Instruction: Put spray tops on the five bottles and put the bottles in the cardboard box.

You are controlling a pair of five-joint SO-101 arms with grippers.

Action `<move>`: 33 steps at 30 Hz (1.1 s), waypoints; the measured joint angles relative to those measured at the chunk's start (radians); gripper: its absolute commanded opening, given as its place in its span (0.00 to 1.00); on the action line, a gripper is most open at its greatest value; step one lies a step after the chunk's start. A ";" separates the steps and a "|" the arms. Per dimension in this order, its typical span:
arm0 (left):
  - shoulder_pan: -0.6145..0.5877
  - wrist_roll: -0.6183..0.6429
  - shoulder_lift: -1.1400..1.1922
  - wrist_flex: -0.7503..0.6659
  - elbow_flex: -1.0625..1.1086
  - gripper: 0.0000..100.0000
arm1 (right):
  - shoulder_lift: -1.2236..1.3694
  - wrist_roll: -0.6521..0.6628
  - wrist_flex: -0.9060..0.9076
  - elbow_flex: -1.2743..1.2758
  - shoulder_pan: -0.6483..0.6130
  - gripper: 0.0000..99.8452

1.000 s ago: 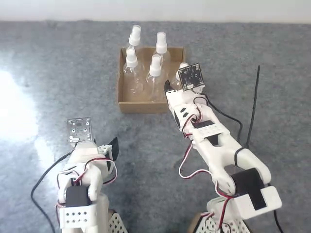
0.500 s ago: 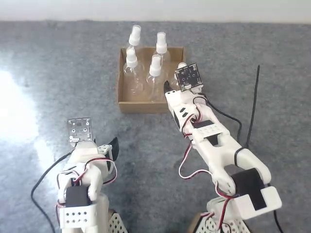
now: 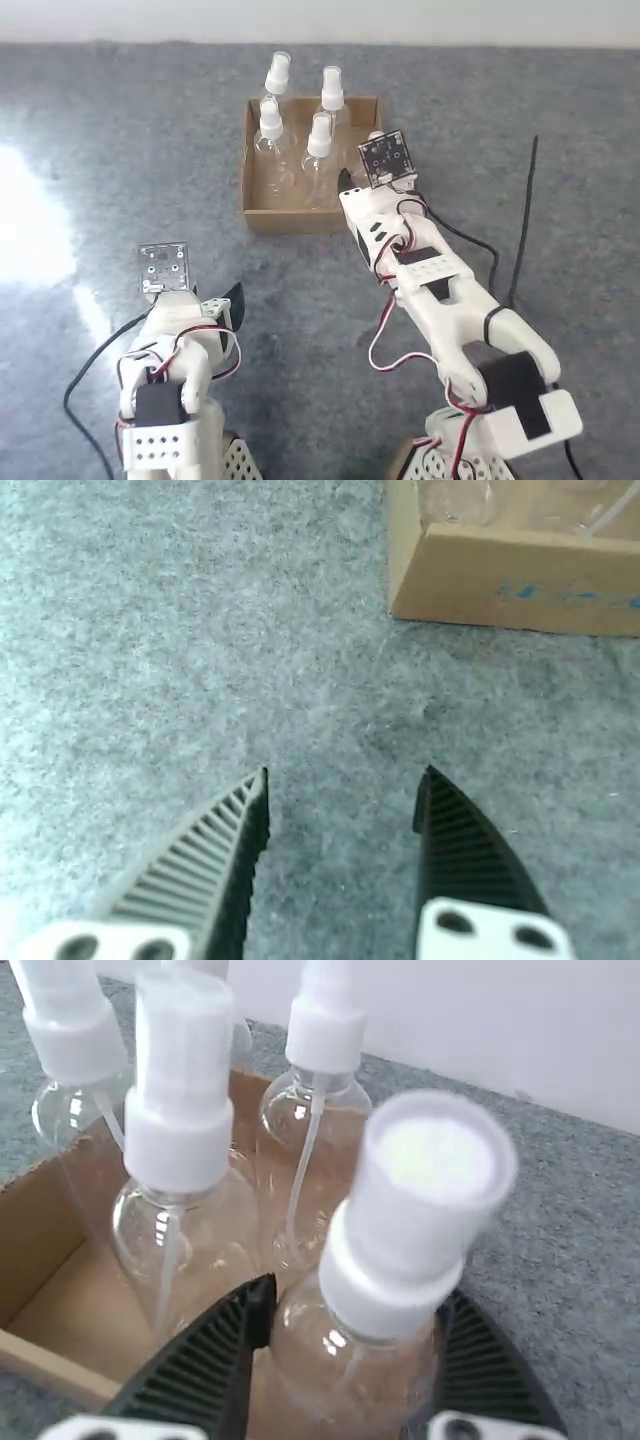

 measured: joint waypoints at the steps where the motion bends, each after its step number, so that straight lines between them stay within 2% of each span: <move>1: 0.000 0.000 0.000 0.000 0.000 0.22 | -0.012 0.000 0.023 0.000 0.000 0.25; 7: 0.000 0.000 0.000 0.000 0.000 0.22 | -0.057 0.000 0.084 0.002 0.000 0.24; 23: 0.000 0.000 0.000 0.000 0.000 0.22 | -0.058 0.003 0.091 0.005 -0.029 0.24; 29: 0.000 0.000 0.000 0.000 0.000 0.22 | -0.058 0.006 0.091 0.005 -0.029 0.31; 33: 0.000 0.000 0.000 0.000 0.000 0.22 | -0.058 0.006 0.091 0.005 -0.029 0.30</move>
